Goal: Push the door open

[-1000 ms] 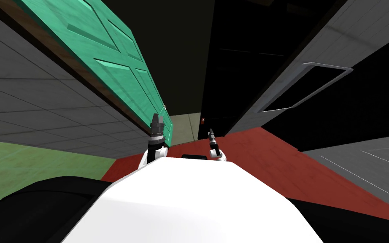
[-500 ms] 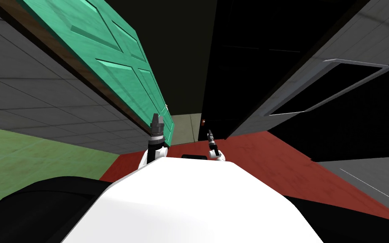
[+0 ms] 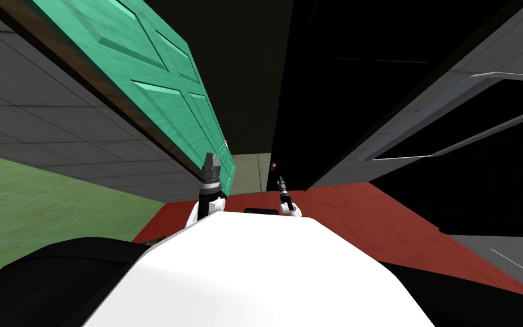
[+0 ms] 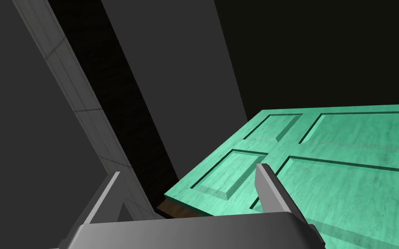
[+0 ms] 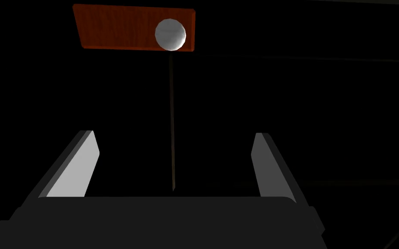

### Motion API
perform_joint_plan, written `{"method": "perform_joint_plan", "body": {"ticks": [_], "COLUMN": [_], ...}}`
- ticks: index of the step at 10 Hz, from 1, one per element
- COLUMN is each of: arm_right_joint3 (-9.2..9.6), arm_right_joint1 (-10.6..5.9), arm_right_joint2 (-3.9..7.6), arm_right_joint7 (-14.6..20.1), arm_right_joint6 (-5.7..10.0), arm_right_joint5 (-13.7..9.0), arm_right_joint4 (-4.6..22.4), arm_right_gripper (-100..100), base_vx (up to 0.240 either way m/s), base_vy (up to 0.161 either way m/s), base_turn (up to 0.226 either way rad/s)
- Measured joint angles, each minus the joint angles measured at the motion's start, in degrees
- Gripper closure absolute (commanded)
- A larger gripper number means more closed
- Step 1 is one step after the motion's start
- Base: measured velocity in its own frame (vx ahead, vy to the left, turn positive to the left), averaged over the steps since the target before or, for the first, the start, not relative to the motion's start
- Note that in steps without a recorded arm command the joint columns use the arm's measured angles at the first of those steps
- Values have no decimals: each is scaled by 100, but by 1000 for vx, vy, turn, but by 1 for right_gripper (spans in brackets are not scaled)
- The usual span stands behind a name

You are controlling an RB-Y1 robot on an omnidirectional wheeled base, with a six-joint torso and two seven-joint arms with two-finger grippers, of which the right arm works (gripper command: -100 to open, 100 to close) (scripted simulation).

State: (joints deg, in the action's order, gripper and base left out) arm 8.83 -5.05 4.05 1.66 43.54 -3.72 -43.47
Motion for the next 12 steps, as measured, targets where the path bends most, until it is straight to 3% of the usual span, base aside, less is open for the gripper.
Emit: {"method": "perform_joint_plan", "body": {"ticks": [3,12], "arm_right_joint3": [6,-103], "arm_right_joint1": [-36,-57], "arm_right_joint2": [10,12], "arm_right_joint7": [13,-31], "arm_right_joint6": [63,158], "arm_right_joint5": [-13,-45], "arm_right_joint4": [152,284], "arm_right_gripper": [-100,-100], "base_vx": [91,191], "base_vy": [-15,27], "base_turn": [22,27]}}
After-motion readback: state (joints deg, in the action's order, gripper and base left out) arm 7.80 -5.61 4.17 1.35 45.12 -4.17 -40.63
